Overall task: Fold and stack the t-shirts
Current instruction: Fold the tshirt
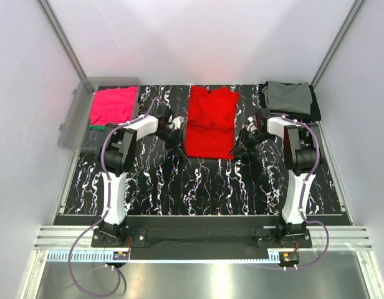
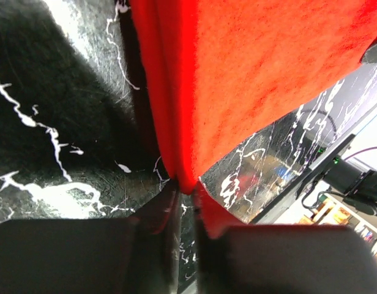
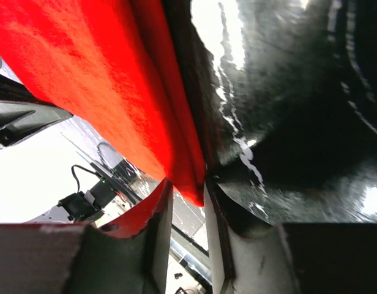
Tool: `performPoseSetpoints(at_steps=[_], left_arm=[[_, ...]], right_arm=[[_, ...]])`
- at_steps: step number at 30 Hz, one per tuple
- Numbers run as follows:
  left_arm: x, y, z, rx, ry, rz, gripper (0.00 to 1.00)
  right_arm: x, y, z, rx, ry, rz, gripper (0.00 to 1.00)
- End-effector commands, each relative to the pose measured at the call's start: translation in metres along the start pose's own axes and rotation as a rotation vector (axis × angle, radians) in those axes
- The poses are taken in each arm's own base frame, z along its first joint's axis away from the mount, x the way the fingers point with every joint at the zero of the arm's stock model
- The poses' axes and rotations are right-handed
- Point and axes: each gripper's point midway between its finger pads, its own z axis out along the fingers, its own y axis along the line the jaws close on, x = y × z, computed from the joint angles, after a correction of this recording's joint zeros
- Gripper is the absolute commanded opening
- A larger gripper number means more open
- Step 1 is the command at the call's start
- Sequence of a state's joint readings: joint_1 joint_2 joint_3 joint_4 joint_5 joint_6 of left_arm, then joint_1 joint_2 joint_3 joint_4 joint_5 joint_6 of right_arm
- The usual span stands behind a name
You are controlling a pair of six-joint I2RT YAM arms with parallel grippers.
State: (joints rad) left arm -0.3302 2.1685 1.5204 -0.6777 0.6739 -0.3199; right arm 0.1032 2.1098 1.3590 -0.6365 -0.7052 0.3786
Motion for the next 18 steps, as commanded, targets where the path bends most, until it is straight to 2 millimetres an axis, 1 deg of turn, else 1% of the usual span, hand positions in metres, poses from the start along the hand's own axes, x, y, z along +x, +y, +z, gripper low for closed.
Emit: performPoseSetpoints(at_steps=[1, 2, 3, 4, 5, 7, 9, 10, 11, 12, 14, 15, 16, 18], left_arm=[[-0.017, -0.019, -0.006, 0.056, -0.046, 0.052, 0.08], [-0.019, -0.021, -0.008, 0.058, -0.053, 0.058, 0.03], [-0.019, -0.021, -0.009, 0.058, -0.055, 0.061, 0.0], [-0.02, -0.022, -0.011, 0.054, -0.063, 0.067, 0.0], [-0.02, -0.024, -0.011, 0.055, -0.067, 0.075, 0.0], [-0.021, -0.025, -0.013, 0.054, -0.073, 0.08, 0.0], [-0.02, -0.028, -0.016, 0.057, -0.08, 0.097, 0.0], [-0.02, -0.031, -0.018, 0.059, -0.084, 0.104, 0.0], [-0.019, -0.032, -0.02, 0.059, -0.087, 0.111, 0.0], [-0.018, -0.033, -0.021, 0.06, -0.087, 0.115, 0.0], [-0.017, -0.039, -0.03, 0.06, -0.099, 0.135, 0.0], [-0.016, -0.042, -0.034, 0.061, -0.104, 0.143, 0.0], [-0.014, -0.048, -0.042, 0.063, -0.117, 0.158, 0.0], [-0.011, -0.056, -0.051, 0.074, -0.13, 0.172, 0.0]], right_arm=[[-0.002, 0.018, 0.003, -0.06, -0.001, -0.022, 0.33], [0.003, 0.016, 0.003, -0.063, 0.007, -0.008, 0.32], [0.007, 0.018, 0.002, -0.069, 0.011, -0.004, 0.31], [0.01, 0.02, -0.001, -0.074, 0.009, -0.005, 0.31], [0.017, 0.016, 0.0, -0.07, 0.021, 0.012, 0.31], [0.023, 0.017, -0.005, -0.071, 0.015, 0.01, 0.3], [0.028, 0.016, -0.006, -0.075, 0.015, 0.005, 0.25], [0.028, 0.02, -0.009, -0.082, 0.005, -0.007, 0.22], [0.028, 0.021, -0.011, -0.087, 0.001, -0.012, 0.16], [0.028, 0.023, -0.012, -0.093, -0.001, -0.017, 0.12], [0.028, 0.027, -0.018, -0.098, -0.017, -0.035, 0.0], [0.029, 0.029, -0.021, -0.105, -0.019, -0.036, 0.0], [0.03, 0.033, -0.027, -0.113, -0.028, -0.044, 0.0], [0.033, 0.034, -0.034, -0.121, -0.038, -0.045, 0.0]])
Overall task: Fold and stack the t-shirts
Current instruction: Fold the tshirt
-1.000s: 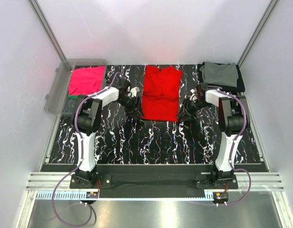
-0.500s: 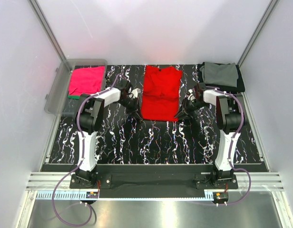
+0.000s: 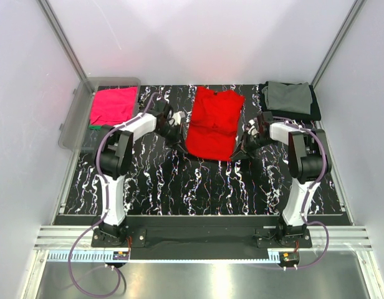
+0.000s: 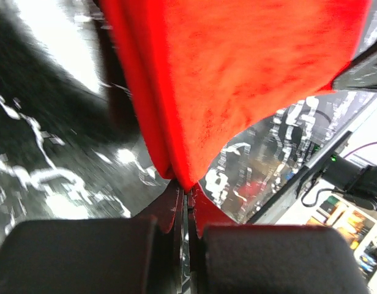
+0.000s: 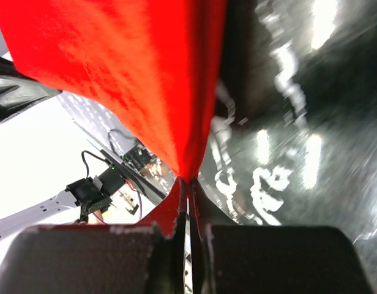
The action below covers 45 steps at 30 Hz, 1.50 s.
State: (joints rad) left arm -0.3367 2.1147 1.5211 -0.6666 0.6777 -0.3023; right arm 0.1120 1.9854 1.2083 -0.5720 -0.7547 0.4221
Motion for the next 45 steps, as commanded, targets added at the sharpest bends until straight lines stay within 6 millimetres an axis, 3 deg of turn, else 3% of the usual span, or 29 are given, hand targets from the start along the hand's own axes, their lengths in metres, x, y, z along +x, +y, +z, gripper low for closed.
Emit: performPoseSetpoints(at_steps=[1, 7, 15, 21, 25, 30, 31, 32, 33, 34, 36, 37, 38, 39, 40, 41, 42, 43, 44, 45], left_arm=[[-0.008, -0.047, -0.045, 0.063, -0.104, 0.124, 0.0], [0.0, -0.08, -0.078, 0.078, -0.17, 0.219, 0.0], [0.022, -0.11, -0.093, 0.09, -0.19, 0.314, 0.0], [0.027, -0.103, -0.087, 0.066, -0.176, 0.32, 0.0], [0.009, -0.1, -0.084, 0.031, -0.2, 0.343, 0.0], [-0.038, -0.09, -0.074, -0.013, -0.24, 0.373, 0.0], [-0.056, -0.099, -0.081, -0.011, -0.279, 0.403, 0.0], [-0.066, -0.099, -0.08, -0.018, -0.29, 0.428, 0.0], [-0.077, -0.087, -0.07, -0.034, -0.28, 0.417, 0.0], [-0.095, -0.096, -0.077, -0.033, -0.325, 0.451, 0.0], [-0.116, -0.083, -0.065, -0.057, -0.333, 0.463, 0.0], [-0.135, -0.089, -0.071, -0.07, -0.383, 0.497, 0.0], [-0.145, -0.087, -0.069, -0.086, -0.399, 0.521, 0.0], [-0.164, -0.082, -0.064, -0.107, -0.425, 0.529, 0.0], [-0.175, -0.078, -0.061, -0.121, -0.444, 0.534, 0.0], [-0.184, -0.073, -0.058, -0.141, -0.461, 0.535, 0.0], [-0.199, -0.06, -0.052, -0.186, -0.485, 0.525, 0.01], [-0.211, -0.057, -0.051, -0.199, -0.522, 0.536, 0.12], [-0.221, -0.053, -0.05, -0.215, -0.55, 0.541, 0.29], [-0.234, -0.047, -0.047, -0.231, -0.581, 0.554, 0.63]], right_arm=[[0.005, 0.031, -0.029, -0.074, -0.05, -0.064, 0.0], [0.026, 0.044, -0.063, -0.11, -0.086, -0.084, 0.0], [0.058, 0.067, -0.101, -0.161, -0.127, -0.137, 0.0], [0.055, 0.066, -0.1, -0.163, -0.15, -0.136, 0.0], [0.041, 0.062, -0.094, -0.156, -0.158, -0.131, 0.0], [-0.009, 0.061, -0.094, -0.153, -0.219, -0.13, 0.0], [-0.026, 0.071, -0.101, -0.166, -0.259, -0.168, 0.0], [-0.044, 0.068, -0.109, -0.161, -0.299, -0.164, 0.0], [-0.058, 0.063, -0.104, -0.155, -0.301, -0.157, 0.0], [-0.08, 0.075, -0.115, -0.168, -0.349, -0.203, 0.0], [-0.108, 0.069, -0.105, -0.169, -0.349, -0.194, 0.0], [-0.129, 0.086, -0.116, -0.187, -0.395, -0.248, 0.0], [-0.141, 0.088, -0.116, -0.191, -0.404, -0.26, 0.0], [-0.156, 0.078, -0.101, -0.19, -0.382, -0.234, 0.0], [-0.174, 0.091, -0.108, -0.212, -0.416, -0.277, 0.0], [-0.184, 0.091, -0.103, -0.22, -0.415, -0.279, 0.01], [-0.198, 0.076, -0.085, -0.211, -0.399, -0.249, 0.04], [-0.214, 0.084, -0.09, -0.218, -0.435, -0.28, 0.11], [-0.222, 0.084, -0.086, -0.224, -0.442, -0.286, 0.3], [-0.23, 0.074, -0.074, -0.226, -0.427, -0.27, 0.36]])
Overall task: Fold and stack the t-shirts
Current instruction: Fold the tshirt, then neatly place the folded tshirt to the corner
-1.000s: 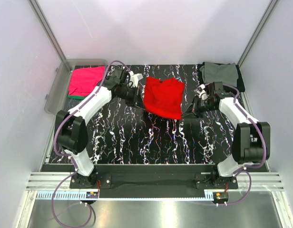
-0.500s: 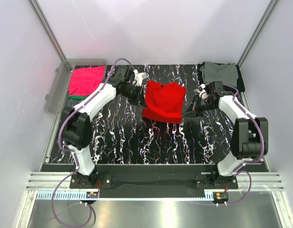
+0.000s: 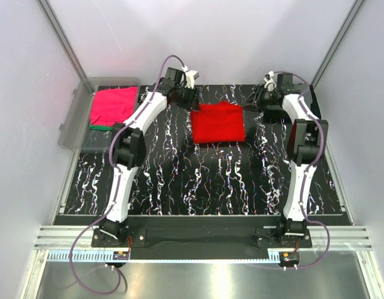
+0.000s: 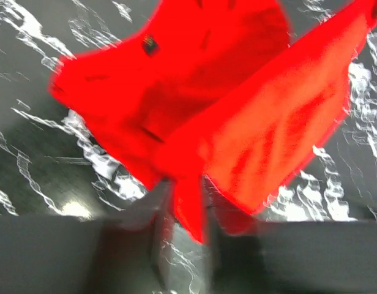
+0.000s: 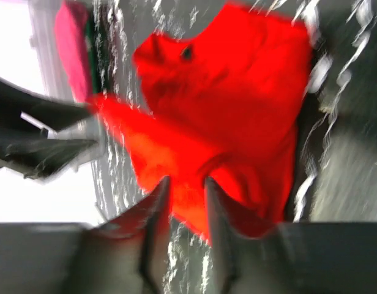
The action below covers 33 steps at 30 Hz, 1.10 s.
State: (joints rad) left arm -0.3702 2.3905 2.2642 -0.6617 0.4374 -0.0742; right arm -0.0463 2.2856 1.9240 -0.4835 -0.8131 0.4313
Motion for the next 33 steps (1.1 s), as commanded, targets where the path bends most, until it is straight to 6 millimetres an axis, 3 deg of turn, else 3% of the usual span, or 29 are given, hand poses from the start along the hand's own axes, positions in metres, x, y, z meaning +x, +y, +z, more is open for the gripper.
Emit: performPoseSetpoints(at_steps=[1, 3, 5, 6, 8, 11, 12, 15, 19, 21, 26, 33], left_arm=[[-0.054, 0.043, 0.008, -0.176, -0.186, 0.099, 0.73], [-0.075, 0.049, 0.001, -0.239, -0.245, 0.138, 0.86], [-0.082, 0.052, -0.013, -0.29, -0.264, 0.136, 0.89], [-0.084, 0.049, -0.031, -0.313, -0.266, 0.133, 0.89], [-0.081, 0.041, -0.049, -0.318, -0.258, 0.129, 0.89], [-0.065, 0.008, -0.079, -0.185, -0.198, 0.155, 0.87], [-0.043, -0.004, -0.076, -0.088, -0.131, 0.133, 0.86], [-0.006, -0.032, -0.076, 0.117, -0.03, 0.089, 0.81], [0.041, -0.047, -0.065, 0.255, 0.089, -0.039, 0.78], [0.061, -0.045, -0.054, 0.28, 0.134, -0.104, 0.78], [0.08, -0.026, -0.028, 0.29, 0.178, -0.26, 0.78], [0.084, -0.007, 0.0, 0.292, 0.183, -0.351, 0.78]], right_arm=[[-0.025, -0.004, 0.019, -0.047, -0.033, -0.05, 0.42], [-0.025, 0.004, 0.012, -0.084, -0.029, -0.075, 0.61], [-0.019, 0.008, 0.002, -0.106, -0.017, -0.106, 0.65], [-0.026, 0.013, -0.014, -0.106, -0.045, -0.133, 0.67], [-0.02, 0.005, -0.024, -0.101, -0.038, -0.113, 0.68], [-0.012, -0.018, -0.027, -0.051, -0.016, -0.093, 0.73], [-0.009, -0.023, -0.026, -0.049, -0.006, -0.101, 0.73], [0.005, -0.038, -0.016, -0.041, 0.042, -0.047, 0.73], [0.031, -0.06, -0.002, -0.025, 0.12, 0.013, 0.72], [0.041, -0.067, 0.005, -0.022, 0.147, 0.024, 0.72], [0.059, -0.075, 0.02, -0.026, 0.198, 0.039, 0.72], [0.069, -0.076, 0.043, -0.027, 0.24, 0.06, 0.73]])
